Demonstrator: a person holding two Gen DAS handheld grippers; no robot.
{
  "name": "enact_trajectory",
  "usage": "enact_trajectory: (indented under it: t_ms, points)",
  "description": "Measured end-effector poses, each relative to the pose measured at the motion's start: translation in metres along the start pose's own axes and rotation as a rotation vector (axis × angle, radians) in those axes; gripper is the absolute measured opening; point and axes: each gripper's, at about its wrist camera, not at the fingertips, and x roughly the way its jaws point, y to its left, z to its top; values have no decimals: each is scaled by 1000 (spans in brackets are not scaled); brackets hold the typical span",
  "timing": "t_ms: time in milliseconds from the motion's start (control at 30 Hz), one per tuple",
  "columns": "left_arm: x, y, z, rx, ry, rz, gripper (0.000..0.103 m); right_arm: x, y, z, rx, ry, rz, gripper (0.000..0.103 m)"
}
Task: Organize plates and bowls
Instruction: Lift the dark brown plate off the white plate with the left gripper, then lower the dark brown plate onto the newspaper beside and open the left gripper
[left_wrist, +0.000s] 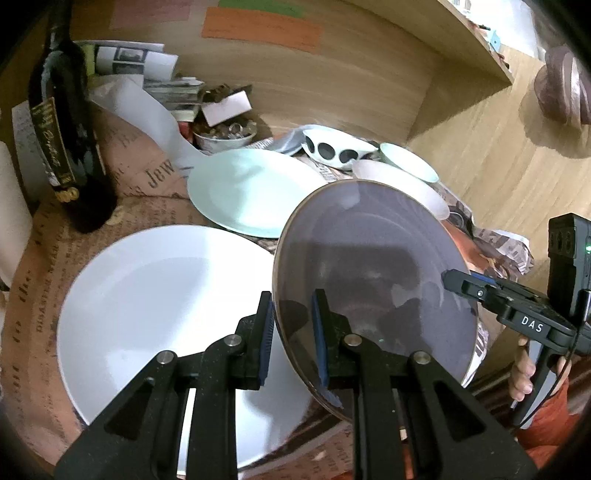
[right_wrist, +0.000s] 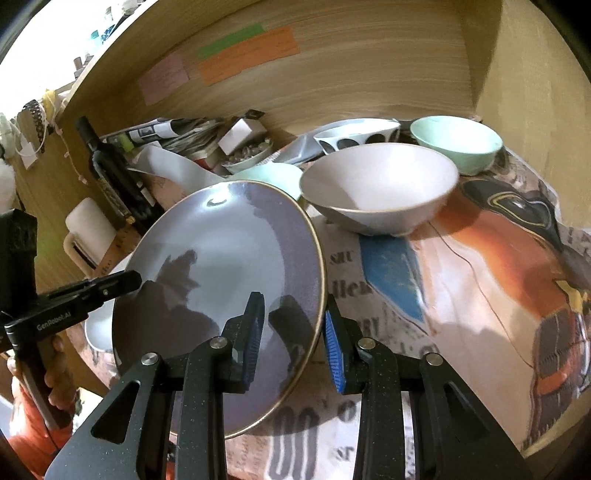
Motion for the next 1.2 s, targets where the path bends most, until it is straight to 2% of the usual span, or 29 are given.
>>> enact_trajectory:
  t_ms: [533, 1200]
  points:
    - [20, -25, -11, 18, 45, -31, 19, -9, -26, -17, 61, 9, -35, 29]
    - [47, -45, -7, 77, 93, 8, 19, -4, -45, -19, 97, 13, -66, 29]
